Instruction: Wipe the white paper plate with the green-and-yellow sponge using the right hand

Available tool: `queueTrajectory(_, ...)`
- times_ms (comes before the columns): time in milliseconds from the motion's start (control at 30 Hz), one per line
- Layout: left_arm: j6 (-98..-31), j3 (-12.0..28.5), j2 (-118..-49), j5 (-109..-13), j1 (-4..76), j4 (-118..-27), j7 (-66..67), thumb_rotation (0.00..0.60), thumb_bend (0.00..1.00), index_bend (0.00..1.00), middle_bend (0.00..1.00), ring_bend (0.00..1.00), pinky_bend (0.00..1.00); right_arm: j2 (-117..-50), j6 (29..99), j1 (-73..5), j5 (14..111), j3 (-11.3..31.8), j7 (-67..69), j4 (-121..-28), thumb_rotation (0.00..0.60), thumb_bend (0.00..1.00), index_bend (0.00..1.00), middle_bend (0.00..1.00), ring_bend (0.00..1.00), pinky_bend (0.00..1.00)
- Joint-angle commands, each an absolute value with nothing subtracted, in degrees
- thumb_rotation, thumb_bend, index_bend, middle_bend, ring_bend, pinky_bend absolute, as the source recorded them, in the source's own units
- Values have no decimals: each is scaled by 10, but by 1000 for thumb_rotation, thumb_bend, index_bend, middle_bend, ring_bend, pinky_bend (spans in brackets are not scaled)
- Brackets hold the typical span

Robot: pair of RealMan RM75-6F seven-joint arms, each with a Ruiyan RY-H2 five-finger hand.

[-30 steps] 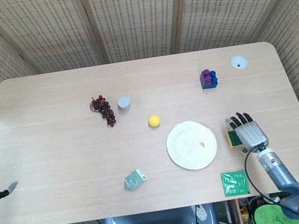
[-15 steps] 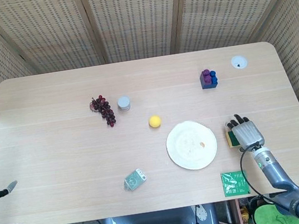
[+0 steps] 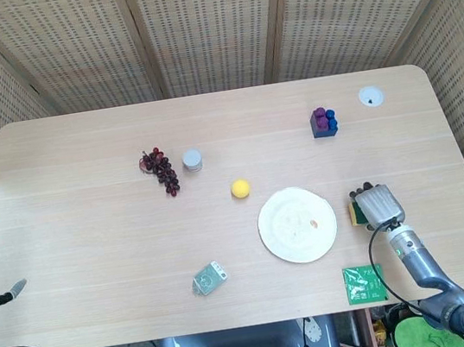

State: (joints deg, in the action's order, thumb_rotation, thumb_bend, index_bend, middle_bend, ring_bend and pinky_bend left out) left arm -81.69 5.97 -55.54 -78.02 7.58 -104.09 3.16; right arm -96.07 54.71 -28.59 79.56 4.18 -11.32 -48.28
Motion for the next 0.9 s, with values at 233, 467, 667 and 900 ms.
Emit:
queueTrajectory(233,-814,61,-553,-775,77,-1042,28,600,0,0,0,0,0,-939,625,-284,835,45,-51,-526,600,257,426,465,314,548)
queueTrajectory(467,-809,61,-552,-773,79,-1042,26,600,0,0,0,0,0,-857,667,-288,875,46,10,-684,600,256,429,470,318,557)
queueTrajectory(667,-806,61,-550,-771,80,-1042,24,600,0,0,0,0,0,-819,634,-316,905,32,88,-769,600,257,433,476,321,557)
queueTrajectory(900,-799,62,-548,-764,83,-1042,25,600,0,0,0,0,0,-856,548,-363,868,47,132,-751,600,260,436,484,321,556)
